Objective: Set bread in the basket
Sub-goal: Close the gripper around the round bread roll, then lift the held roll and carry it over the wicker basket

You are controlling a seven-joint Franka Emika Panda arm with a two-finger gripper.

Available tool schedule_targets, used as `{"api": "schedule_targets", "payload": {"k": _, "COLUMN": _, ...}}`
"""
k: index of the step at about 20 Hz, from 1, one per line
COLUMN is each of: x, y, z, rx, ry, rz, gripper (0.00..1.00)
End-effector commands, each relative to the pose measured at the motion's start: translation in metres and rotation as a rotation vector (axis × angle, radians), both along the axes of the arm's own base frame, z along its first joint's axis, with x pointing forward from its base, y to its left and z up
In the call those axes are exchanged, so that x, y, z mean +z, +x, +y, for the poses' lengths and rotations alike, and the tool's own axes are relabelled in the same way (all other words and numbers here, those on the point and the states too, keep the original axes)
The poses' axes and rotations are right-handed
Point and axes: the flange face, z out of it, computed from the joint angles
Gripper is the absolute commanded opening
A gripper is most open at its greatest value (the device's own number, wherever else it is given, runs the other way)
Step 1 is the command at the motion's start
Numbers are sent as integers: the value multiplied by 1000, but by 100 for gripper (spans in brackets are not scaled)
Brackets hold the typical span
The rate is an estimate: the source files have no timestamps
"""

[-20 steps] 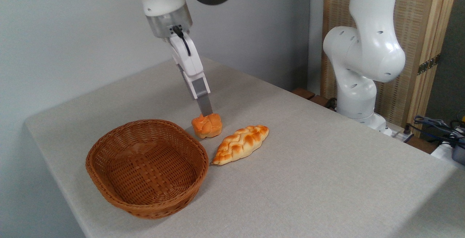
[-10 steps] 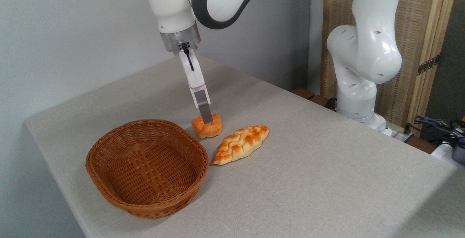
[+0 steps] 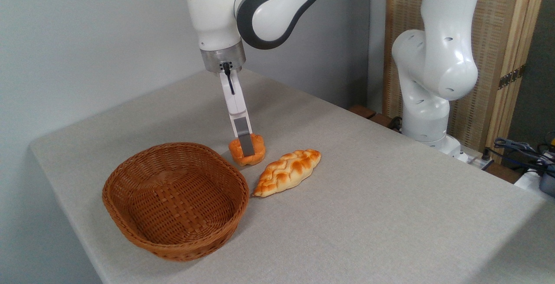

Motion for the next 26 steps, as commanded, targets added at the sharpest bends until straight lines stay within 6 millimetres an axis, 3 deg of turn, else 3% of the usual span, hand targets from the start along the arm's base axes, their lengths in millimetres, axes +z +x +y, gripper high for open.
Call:
{"api": "schedule_targets", "payload": {"k": 1, "x": -2, "y": -3, "z": 2, "rx": -30, "ry": 28, "rz": -19, "gripper": 44}}
{"api": "schedule_targets", "payload": {"k": 4, "x": -5, "y": 0, "z": 2, "rx": -30, "ry": 32, "rz": -12, "gripper": 27}}
{"api": "schedule_targets", "payload": {"k": 13, "x": 18, "y": 11, "z": -3, "rx": -24, "ry": 22, "rz": -33, "gripper": 8}}
{"api": "schedule_targets", "payload": {"k": 15, "x": 34, "y": 16, "z": 1, "rx": -15, "ry": 26, "rz": -21, "gripper": 4}}
{"api": "schedule_targets", "payload": {"k": 19, "x": 69, "y": 28, "z": 21, "rx": 3, "ry": 34, "rz": 22, "gripper": 4}}
{"api": "schedule_targets", "payload": {"k": 22, "x": 102, "y": 40, "z": 50, "rx": -29, "ry": 26, "rz": 55, "gripper": 6}}
{"api": "schedule_targets", "payload": {"k": 24, "x": 117, "y": 54, "z": 61, "rx": -5, "ry": 5, "rz": 20, "gripper": 6}}
{"api": "schedule_targets", "payload": {"k": 26, "x": 124, "y": 74, "z": 59, "rx": 19, "ry": -38, "rz": -16, "gripper": 7}}
